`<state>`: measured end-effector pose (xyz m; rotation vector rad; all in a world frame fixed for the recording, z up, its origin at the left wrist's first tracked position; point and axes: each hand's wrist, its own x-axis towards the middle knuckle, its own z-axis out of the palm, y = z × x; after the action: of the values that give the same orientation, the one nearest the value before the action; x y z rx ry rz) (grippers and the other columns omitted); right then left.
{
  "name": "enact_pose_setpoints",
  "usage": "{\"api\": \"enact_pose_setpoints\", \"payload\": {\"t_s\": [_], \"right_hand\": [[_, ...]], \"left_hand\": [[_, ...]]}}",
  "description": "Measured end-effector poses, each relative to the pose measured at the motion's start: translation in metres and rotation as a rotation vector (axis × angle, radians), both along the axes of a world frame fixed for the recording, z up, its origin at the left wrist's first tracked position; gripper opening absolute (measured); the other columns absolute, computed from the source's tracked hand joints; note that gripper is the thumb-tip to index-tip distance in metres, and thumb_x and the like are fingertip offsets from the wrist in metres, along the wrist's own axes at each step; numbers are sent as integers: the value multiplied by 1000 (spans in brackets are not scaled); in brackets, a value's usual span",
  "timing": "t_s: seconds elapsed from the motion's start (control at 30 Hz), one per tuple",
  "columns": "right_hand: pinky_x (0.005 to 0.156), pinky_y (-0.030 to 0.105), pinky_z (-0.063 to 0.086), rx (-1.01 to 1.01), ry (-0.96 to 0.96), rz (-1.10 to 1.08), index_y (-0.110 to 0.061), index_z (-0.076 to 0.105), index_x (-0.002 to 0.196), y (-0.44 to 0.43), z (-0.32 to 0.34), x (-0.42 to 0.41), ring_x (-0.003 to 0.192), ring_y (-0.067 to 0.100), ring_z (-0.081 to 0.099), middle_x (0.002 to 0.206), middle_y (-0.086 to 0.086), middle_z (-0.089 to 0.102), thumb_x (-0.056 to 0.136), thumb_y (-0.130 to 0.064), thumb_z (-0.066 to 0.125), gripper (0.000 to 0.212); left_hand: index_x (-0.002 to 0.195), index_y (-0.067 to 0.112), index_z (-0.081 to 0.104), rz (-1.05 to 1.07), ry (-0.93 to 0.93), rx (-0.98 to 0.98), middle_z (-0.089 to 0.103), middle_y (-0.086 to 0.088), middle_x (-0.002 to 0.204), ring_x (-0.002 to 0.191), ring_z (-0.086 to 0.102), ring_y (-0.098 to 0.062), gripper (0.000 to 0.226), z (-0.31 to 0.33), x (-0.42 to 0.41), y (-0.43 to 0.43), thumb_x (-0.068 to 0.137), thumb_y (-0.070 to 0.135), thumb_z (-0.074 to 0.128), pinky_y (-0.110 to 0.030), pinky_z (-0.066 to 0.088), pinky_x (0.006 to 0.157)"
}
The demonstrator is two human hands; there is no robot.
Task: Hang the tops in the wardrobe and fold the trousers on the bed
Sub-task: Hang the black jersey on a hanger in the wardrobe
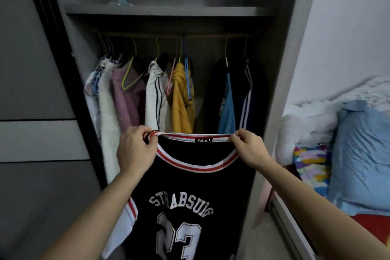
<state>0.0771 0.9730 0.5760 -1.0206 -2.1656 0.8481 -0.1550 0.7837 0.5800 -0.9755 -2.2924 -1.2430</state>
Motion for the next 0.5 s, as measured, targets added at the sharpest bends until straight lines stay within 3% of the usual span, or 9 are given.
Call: {"api": "enact_pose_setpoints", "payload": {"t_s": [0.07, 0.17, 0.27, 0.33, 0.4, 0.5], "right_hand": [[72, 43, 52, 6, -40, 31, -23, 62, 81, 11, -2, -28, 77, 19, 63, 79, 0, 66, 96, -36, 50, 24], [72, 42, 49, 37, -85, 60, -19, 59, 77, 29, -2, -74, 77, 20, 60, 77, 0, 63, 96, -37, 44, 30], [67, 40, 45, 29, -23, 63, -15, 52, 68, 56, 4, -124, 74, 23, 57, 70, 2, 58, 97, -36, 41, 36], [68, 40, 44, 3, 70, 31, -11, 52, 67, 83, 15, -159, 74, 25, 58, 68, 4, 58, 98, -36, 44, 41], [65, 37, 40, -1, 158, -11, -10, 53, 68, 109, 28, -191, 74, 23, 58, 70, 3, 60, 99, -37, 46, 42], [66, 33, 39, 31, 292, -51, -16, 58, 78, 143, 49, -234, 77, 17, 57, 78, -1, 62, 99, -40, 49, 33]], "left_hand": [[97, 24, 74, 54, 75, 7, 55, -3, 91, 93, 56, -32, 14, -5, -24, 6, 86, 30, 68, -40, 49, 72], [98, 23, 73, 65, 2, 18, 62, -8, 76, 79, 61, -38, 16, -4, -56, 23, 92, 32, 61, -40, 49, 66], [91, 18, 69, 21, -46, 81, 58, -8, 61, 70, 60, -40, 15, 3, -87, 49, 93, 26, 56, -44, 49, 63], [95, 19, 70, -17, -82, 128, 65, -8, 70, 77, 62, -38, 16, 14, -106, 70, 93, 23, 54, -46, 51, 70], [102, 22, 71, -81, -142, 147, 70, -2, 84, 87, 64, -29, 18, 30, -117, 91, 95, 20, 54, -39, 49, 77], [100, 23, 71, -234, -208, 186, 70, 10, 87, 89, 63, -14, 17, 48, -129, 120, 95, 26, 55, -31, 46, 78]]}}
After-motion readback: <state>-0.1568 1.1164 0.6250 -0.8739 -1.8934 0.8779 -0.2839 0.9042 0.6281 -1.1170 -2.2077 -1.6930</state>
